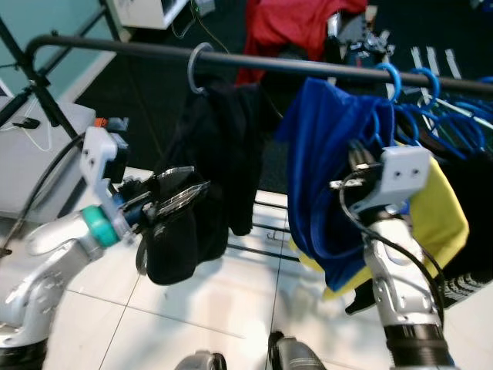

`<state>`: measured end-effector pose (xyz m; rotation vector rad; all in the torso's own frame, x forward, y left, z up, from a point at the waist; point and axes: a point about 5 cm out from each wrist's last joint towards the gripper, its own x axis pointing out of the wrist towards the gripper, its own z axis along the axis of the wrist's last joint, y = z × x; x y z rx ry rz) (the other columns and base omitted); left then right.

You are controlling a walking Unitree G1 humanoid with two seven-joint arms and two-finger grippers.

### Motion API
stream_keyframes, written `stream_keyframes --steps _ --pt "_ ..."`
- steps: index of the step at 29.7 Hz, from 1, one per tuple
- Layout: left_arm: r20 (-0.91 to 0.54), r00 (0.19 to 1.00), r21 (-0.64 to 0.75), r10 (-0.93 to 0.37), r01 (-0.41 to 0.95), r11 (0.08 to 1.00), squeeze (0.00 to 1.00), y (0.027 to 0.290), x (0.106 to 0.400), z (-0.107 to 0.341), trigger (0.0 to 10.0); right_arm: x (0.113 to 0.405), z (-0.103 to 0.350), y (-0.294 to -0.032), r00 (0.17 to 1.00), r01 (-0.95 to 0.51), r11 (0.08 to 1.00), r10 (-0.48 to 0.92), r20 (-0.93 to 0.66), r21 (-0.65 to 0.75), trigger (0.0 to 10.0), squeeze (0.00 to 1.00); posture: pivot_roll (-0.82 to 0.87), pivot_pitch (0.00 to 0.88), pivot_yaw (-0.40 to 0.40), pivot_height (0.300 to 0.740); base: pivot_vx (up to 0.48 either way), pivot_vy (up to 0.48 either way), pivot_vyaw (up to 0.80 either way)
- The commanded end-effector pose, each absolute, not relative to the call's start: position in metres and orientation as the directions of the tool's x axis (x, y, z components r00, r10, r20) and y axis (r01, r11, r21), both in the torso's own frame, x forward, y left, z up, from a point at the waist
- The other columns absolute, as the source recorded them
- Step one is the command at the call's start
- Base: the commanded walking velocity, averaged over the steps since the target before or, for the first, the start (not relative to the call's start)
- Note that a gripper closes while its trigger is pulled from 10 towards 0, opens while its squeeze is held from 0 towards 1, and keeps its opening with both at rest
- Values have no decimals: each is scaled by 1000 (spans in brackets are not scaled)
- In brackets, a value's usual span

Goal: Hang hanger

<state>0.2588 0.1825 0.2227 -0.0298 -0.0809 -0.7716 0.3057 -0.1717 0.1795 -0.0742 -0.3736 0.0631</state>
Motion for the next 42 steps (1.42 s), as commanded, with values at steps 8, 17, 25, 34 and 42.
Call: stream_keyframes --steps 8,17,25,34,42 --pt "152 784 -1 -602 609 793 0 154 267 221 10000 303 186 -169 920 -57 994 90 383 -95 10000 0 -43 112 83 740 0 0 0" --pt "96 865 126 -493 480 868 0 144 276 205 10000 304 189 -145 900 -149 983 178 398 -103 10000 0 -11 85 77 740 0 0 0" --pt "109 883 139 -457 441 887 0 137 281 202 10000 305 185 -141 904 -163 982 187 384 -94 10000 0 -14 61 71 740 0 0 0" --pt "128 886 148 -445 427 892 0 132 285 201 10000 305 184 -140 906 -168 981 191 378 -93 10000 0 -19 50 70 740 0 0 0" --pt "140 882 148 -449 430 891 0 127 287 201 10000 305 183 -141 906 -167 981 191 378 -96 10000 0 -27 45 74 740 0 0 0"
